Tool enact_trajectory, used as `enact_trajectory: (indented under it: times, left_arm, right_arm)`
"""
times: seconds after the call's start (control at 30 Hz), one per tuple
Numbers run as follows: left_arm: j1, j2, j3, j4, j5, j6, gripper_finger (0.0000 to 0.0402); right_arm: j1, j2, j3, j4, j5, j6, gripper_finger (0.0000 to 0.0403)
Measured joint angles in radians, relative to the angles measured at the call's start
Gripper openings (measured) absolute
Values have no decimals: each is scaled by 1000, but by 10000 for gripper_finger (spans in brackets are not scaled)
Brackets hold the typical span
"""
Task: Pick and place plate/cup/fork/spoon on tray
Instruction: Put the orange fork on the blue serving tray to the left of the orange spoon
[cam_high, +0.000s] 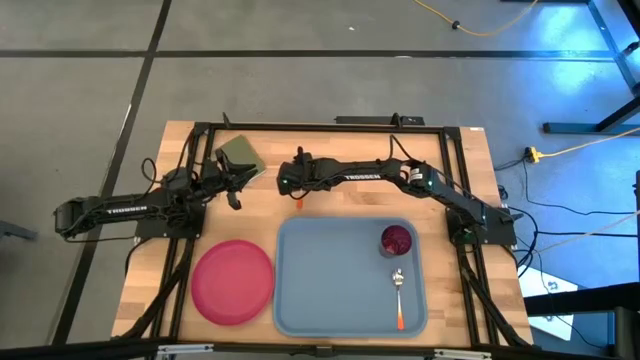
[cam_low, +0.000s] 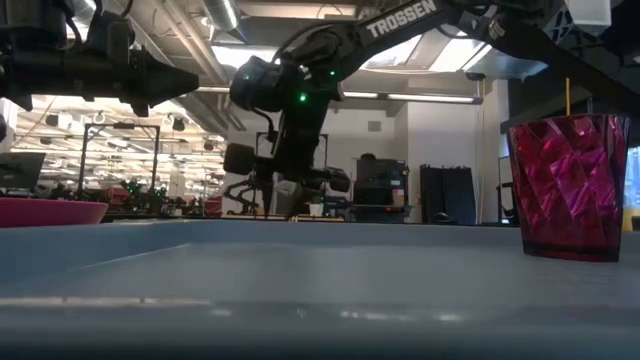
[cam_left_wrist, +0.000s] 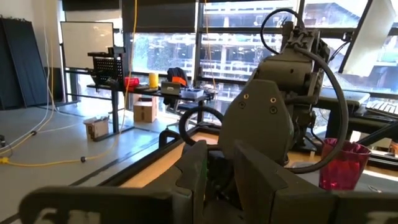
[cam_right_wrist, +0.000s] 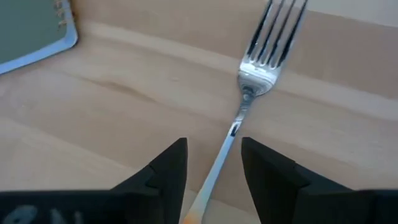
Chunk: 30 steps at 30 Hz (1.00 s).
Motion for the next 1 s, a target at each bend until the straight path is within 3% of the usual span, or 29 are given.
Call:
enact_trajectory:
  times: [0.77, 1.0]
  left_arm:
    - [0, 0, 0, -7, 0, 0, 73]
    - [0, 0, 0, -6, 0, 0, 73]
  right_arm:
    - [3, 61, 5, -9, 4, 41, 157]
    - [6, 59, 2, -15, 27, 41, 124]
